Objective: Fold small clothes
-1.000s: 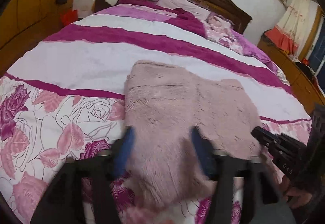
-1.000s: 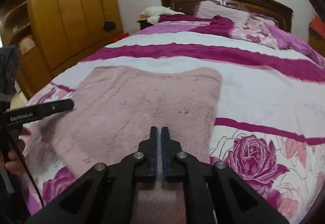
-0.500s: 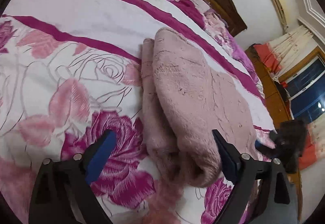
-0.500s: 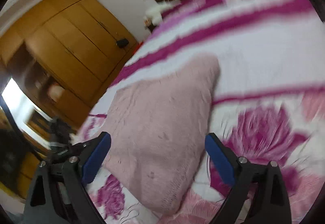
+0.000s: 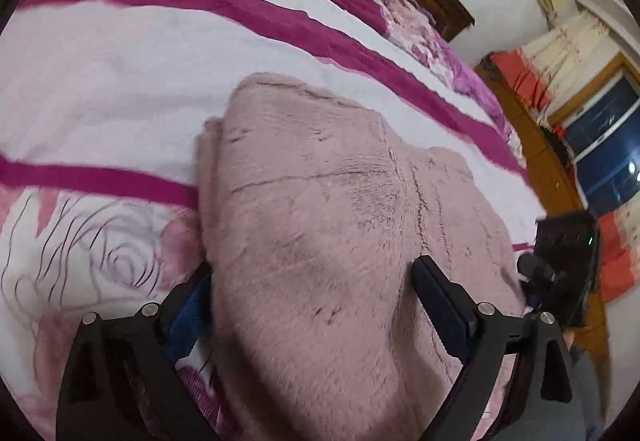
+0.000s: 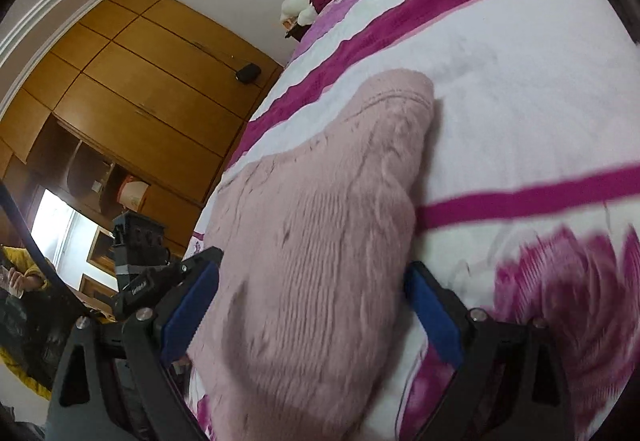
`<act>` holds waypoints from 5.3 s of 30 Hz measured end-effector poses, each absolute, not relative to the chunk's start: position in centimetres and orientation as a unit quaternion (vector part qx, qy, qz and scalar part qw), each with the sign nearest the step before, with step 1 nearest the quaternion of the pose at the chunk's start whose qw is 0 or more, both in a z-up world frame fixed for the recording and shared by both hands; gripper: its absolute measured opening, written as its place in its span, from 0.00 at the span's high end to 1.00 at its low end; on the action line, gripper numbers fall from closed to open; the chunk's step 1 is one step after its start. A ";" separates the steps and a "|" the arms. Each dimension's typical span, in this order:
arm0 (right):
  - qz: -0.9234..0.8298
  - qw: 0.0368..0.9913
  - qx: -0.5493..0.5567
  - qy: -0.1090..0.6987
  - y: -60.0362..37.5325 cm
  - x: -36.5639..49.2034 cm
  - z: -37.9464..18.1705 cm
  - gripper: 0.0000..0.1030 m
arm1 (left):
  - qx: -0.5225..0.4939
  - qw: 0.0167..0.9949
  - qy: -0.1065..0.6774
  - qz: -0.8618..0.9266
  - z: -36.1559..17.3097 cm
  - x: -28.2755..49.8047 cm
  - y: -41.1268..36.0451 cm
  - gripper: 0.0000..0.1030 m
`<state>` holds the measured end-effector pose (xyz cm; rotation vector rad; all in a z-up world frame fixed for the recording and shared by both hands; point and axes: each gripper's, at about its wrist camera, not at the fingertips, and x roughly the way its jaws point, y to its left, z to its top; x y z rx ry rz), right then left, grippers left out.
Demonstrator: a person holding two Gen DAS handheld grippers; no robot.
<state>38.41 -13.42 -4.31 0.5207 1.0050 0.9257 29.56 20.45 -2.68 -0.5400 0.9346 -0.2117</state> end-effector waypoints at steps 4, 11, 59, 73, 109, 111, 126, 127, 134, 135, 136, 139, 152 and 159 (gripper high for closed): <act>0.420 0.745 0.230 0.465 -12.0 39.7 -4.5 0.06 | -0.262 0.848 0.452 -0.090 -2.9 30.4 20.4 0.28; 0.397 0.762 0.232 0.456 -12.2 38.8 -4.5 0.18 | -0.289 0.849 0.435 -0.077 -3.1 29.7 20.9 0.36; 0.364 0.827 0.252 0.347 -29.2 50.3 -2.2 0.51 | -0.234 0.880 0.383 -0.156 -1.9 44.2 4.8 0.83; 0.327 0.815 0.246 0.410 -30.1 44.6 -2.7 0.21 | -0.231 0.850 0.446 -0.156 -1.6 38.3 4.1 0.54; 0.312 0.798 0.259 0.446 -32.3 37.3 -4.2 0.69 | -0.208 0.871 0.429 -0.117 -0.6 31.5 2.2 0.67; 0.301 0.809 0.234 0.448 -31.8 37.1 -3.7 0.64 | -0.201 0.870 0.439 -0.104 -0.5 31.4 2.3 0.58; 0.276 0.891 0.151 0.328 -32.7 27.5 7.9 0.32 | -0.118 0.934 0.323 -0.097 9.9 21.7 -0.3 0.39; 0.277 0.896 0.149 0.315 -32.7 26.8 8.9 0.30 | -0.110 0.939 0.312 -0.096 10.5 21.0 -0.6 0.38; 0.237 0.948 0.088 0.191 -32.7 21.2 11.9 0.00 | -0.043 0.969 0.231 -0.072 10.9 18.1 -2.2 0.23; 0.225 0.955 0.066 0.180 -32.3 20.8 11.5 0.00 | -0.029 0.972 0.225 -0.063 10.4 18.2 -2.3 0.19; 0.208 0.961 0.042 0.177 -31.6 20.8 11.0 0.00 | -0.013 0.974 0.220 -0.052 9.5 18.6 -2.6 0.18; 0.186 0.968 -0.009 0.167 -29.7 21.0 8.7 0.00 | -0.004 0.973 0.227 -0.040 6.6 20.1 -2.6 0.18; 0.141 0.974 -0.034 0.171 -28.2 22.0 2.6 0.00 | -0.039 0.965 0.257 -0.020 0.7 22.8 -1.7 0.18; 0.142 0.973 -0.043 0.176 -27.8 22.0 2.6 0.00 | -0.061 0.961 0.270 -0.015 0.3 23.0 -0.8 0.18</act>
